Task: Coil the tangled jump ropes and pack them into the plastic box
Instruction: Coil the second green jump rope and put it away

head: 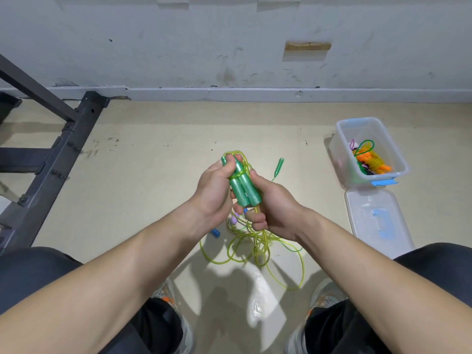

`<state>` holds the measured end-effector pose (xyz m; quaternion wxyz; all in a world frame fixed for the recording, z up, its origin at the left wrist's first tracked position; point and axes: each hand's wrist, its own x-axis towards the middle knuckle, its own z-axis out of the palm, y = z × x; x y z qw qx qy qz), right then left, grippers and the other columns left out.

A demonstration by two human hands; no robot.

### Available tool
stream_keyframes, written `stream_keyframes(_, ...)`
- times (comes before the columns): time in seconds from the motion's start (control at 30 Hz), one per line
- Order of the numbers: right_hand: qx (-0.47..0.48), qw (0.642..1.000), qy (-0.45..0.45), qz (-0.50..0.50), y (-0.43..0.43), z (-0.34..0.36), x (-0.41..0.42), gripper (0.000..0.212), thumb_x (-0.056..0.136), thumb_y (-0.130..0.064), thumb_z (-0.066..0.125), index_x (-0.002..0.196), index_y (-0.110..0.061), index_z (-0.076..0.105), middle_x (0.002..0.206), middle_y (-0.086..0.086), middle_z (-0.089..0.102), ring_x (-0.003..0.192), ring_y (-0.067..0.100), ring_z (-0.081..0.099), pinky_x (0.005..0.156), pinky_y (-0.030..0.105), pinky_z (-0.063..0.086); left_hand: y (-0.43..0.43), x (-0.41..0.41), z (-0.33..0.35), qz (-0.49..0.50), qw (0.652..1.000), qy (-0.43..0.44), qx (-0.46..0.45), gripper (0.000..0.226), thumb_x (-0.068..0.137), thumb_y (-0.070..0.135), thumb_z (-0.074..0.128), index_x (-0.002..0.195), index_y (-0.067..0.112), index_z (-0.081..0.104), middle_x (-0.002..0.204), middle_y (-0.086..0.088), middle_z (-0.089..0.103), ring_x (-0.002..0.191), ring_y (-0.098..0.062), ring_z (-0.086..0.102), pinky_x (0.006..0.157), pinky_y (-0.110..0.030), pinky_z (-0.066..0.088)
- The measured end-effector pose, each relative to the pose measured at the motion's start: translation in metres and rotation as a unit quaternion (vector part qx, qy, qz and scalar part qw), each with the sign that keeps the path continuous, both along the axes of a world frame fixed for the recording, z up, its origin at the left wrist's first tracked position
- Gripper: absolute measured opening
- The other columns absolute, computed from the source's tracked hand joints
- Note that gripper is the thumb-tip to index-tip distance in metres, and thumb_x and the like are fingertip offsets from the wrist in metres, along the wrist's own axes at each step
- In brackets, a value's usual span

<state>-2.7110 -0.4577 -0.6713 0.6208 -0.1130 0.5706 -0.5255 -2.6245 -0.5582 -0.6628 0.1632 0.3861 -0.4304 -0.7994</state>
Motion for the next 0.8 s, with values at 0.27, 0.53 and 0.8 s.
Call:
stream_keyframes(0.27,0.014,0.968,0.245,-0.043,0.004,-0.007,-0.002,0.057,0.107,-0.051,0.023,0.084,-0.016,0.061,0.044,-0.020,0.050,0.036,-0.003,0.044,0.048,0.022,0.031,-0.009,0.005,0.022,-0.057,0.998,-0.039,-0.008,0.022,0.100,0.028,0.051,0.097,0.018,0.071,0.085,0.001,0.069,0.062,-0.010,0.061,0.066,-0.026,0.044)
stream_keyframes(0.53,0.018,0.932,0.361,0.014,0.008,-0.017,-0.010,0.066,0.101,-0.063,0.025,0.076,-0.014,0.063,0.065,-0.008,0.058,0.059,0.009,0.050,0.063,0.035,0.042,-0.035,0.015,0.028,-0.114,0.973,-0.151,-0.131,0.031,0.100,0.036,0.055,0.092,0.009,0.067,0.082,-0.010,0.068,0.069,-0.017,0.067,0.076,-0.034,0.060)
stream_keyframes(0.8,-0.016,0.939,0.341,0.048,0.008,-0.019,-0.006,0.062,0.106,-0.052,0.025,0.093,-0.007,0.064,0.076,-0.005,0.065,0.065,0.009,0.059,0.084,0.041,0.054,-0.018,0.020,0.011,-0.208,0.816,-0.216,-0.494,0.042,0.099,0.054,0.049,0.086,0.014,0.049,0.068,0.004,0.055,0.059,-0.007,0.046,0.058,-0.026,0.038)
